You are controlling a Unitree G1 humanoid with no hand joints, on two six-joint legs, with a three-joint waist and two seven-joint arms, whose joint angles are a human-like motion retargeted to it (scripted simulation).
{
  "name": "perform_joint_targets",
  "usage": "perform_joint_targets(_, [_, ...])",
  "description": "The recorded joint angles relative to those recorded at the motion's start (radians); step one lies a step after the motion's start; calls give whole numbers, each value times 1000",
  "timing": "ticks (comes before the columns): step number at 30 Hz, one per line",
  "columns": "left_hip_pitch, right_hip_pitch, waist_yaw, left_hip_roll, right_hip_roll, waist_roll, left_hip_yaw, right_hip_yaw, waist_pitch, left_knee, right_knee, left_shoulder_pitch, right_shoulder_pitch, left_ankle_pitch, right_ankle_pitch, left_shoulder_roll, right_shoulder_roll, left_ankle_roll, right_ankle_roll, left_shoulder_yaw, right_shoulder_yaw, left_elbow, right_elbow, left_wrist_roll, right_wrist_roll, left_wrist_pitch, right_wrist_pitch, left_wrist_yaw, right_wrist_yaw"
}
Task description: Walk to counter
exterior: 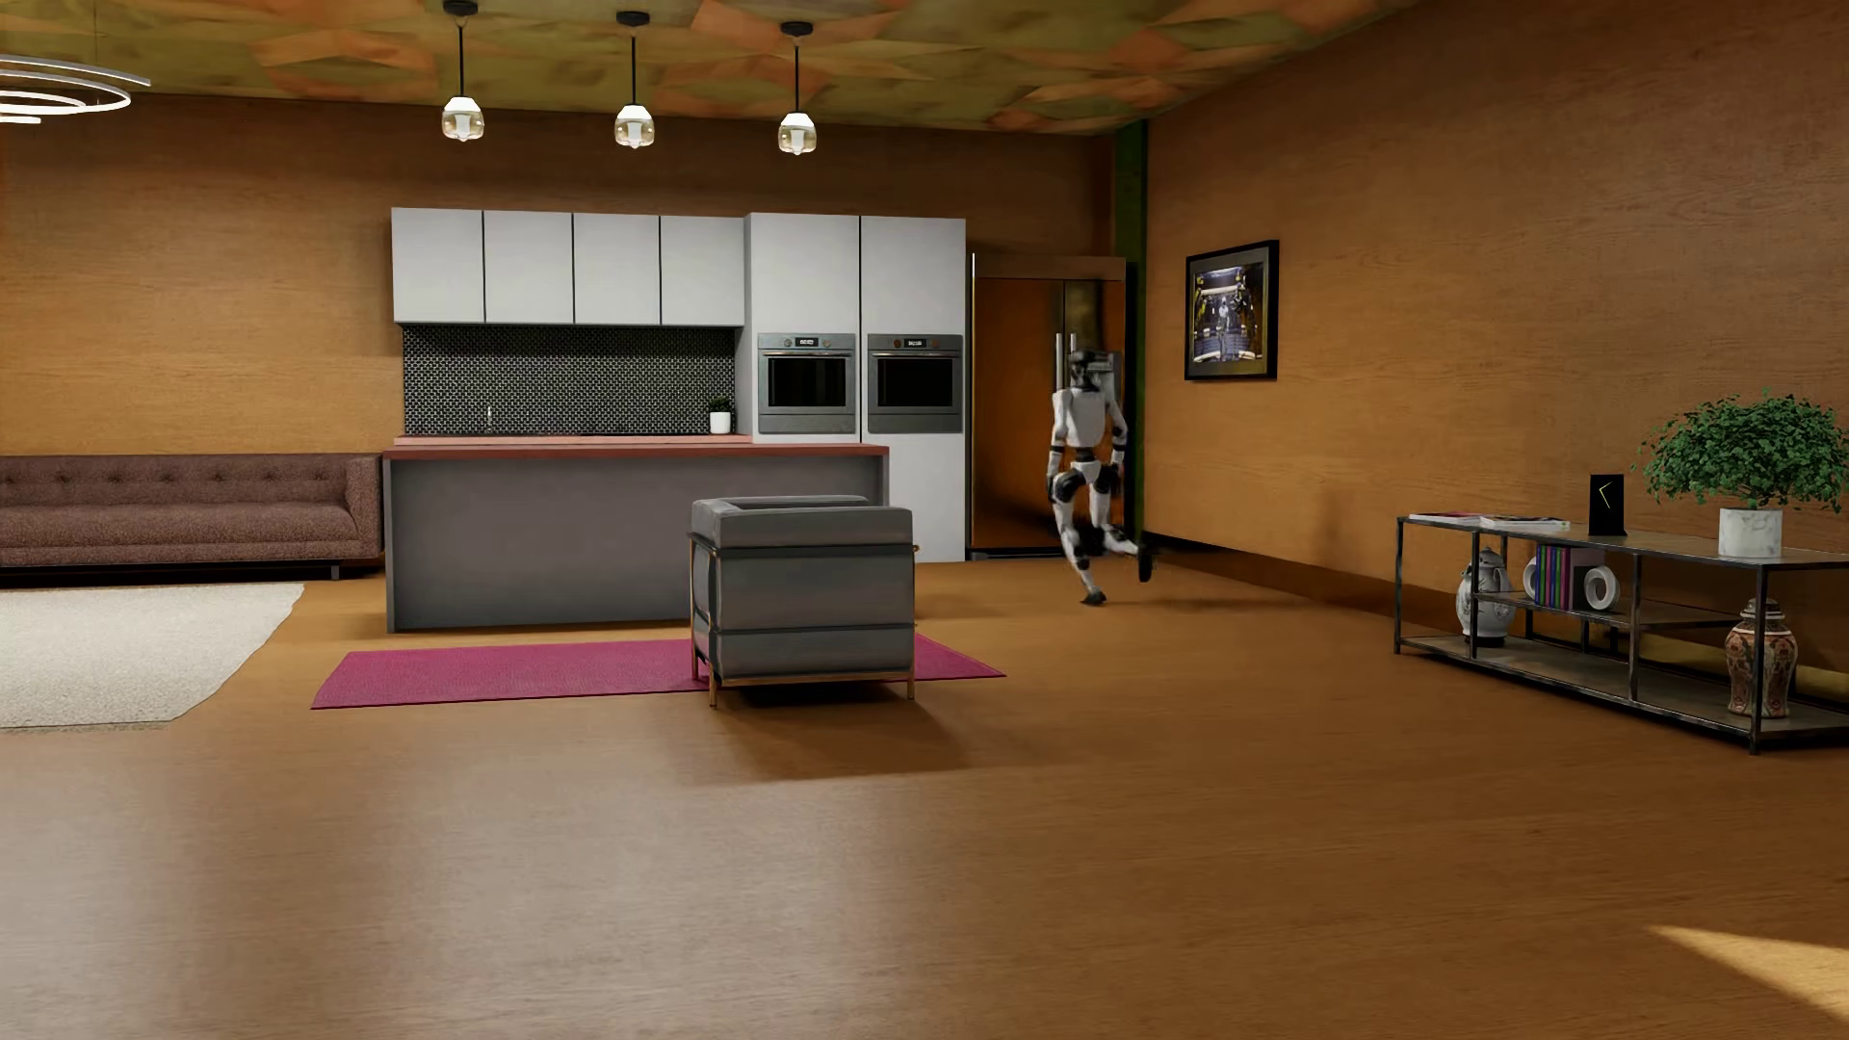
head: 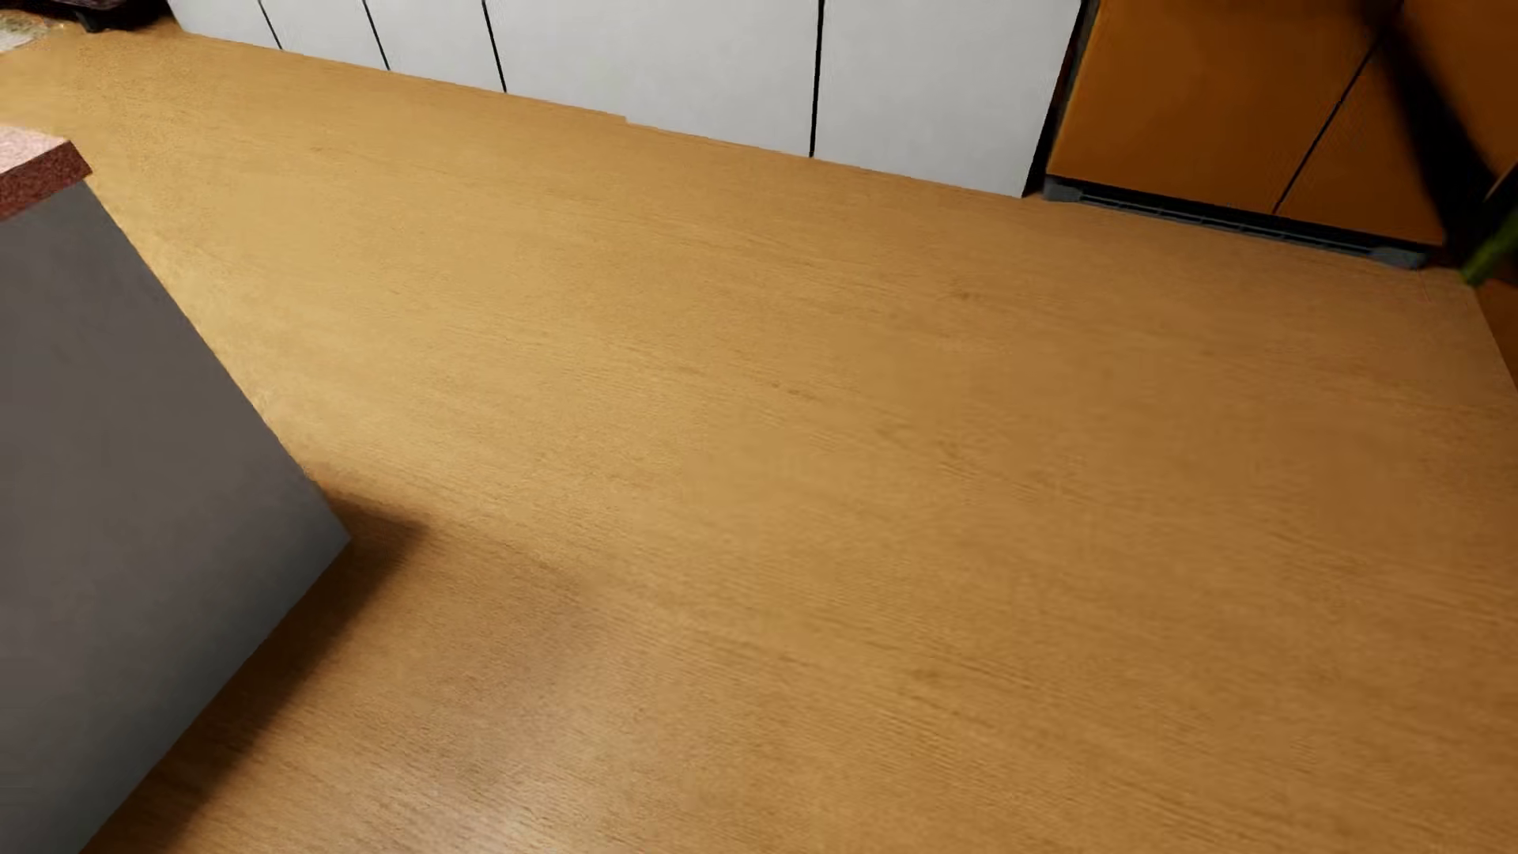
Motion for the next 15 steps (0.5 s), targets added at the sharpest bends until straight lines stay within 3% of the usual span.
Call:
perform_joint_targets(2, [208, -189, -124, 4, 37, 30, 0, 0, -3, -143, -207, -40, 75, 73, 122, -13, 10, 0, 0, 29, 34, -124, 35, 0, 0, 0, 0, 0, 0])
perform_joint_targets(4, [374, -305, -225, 52, 30, 32, 0, 0, -9, -235, -625, -84, 144, 137, 264, -12, 21, 0, 0, 39, 49, -230, 29, 0, 0, 0, 0, 0, 0])
perform_joint_targets(5, [445, -347, -243, 78, 14, 18, 0, 0, -18, -256, -818, -104, 171, 165, 220, 0, 32, 0, 0, 44, 51, -287, 24, 0, 0, 0, 0, 0, 0])
perform_joint_targets(7, [526, -426, -279, 140, -31, -13, 0, 0, -45, -256, -1055, -121, 185, 255, -146, 30, 54, 0, 0, 75, 43, -403, 31, 0, 0, 0, 0, 0, 0])
perform_joint_targets(8, [560, -448, -305, 181, -46, -15, 0, 0, -42, -240, -1068, -124, 183, 324, -252, 32, 51, 0, 0, 87, 41, -430, 24, 0, 0, 0, 0, 0, 0])
perform_joint_targets(9, [590, -473, -324, 217, -43, -11, 0, 0, -42, -217, -1040, -120, 176, 423, -208, 26, 44, 0, 0, 97, 33, -424, 25, 0, 0, 0, 0, 0, 0])
perform_joint_targets(11, [555, -537, -293, 262, 24, 15, 0, 0, -81, -64, -904, -87, 144, 683, 125, -2, 29, 0, 0, 100, 27, -326, 50, 0, 0, 0, 0, 0, 0])
perform_joint_targets(12, [479, -529, -261, 273, 69, 30, 0, 0, -79, 103, -804, -77, 118, 735, 200, -16, 21, 0, 0, 88, 21, -247, 64, 0, 0, 0, 0, 0, 0])
perform_joint_targets(13, [376, -463, -228, 270, 116, 37, 0, 0, -53, 313, -750, -81, 81, 610, 187, -23, 10, 0, 0, 61, 16, -172, 67, 0, 0, 0, 0, 0, 0])
perform_joint_targets(15, [152, -201, -144, 237, 161, 11, 0, 0, -7, 603, -839, -77, 0, 153, 91, -19, -7, 0, 0, 5, 0, -69, 50, 0, 0, 0, 0, 0, 0])
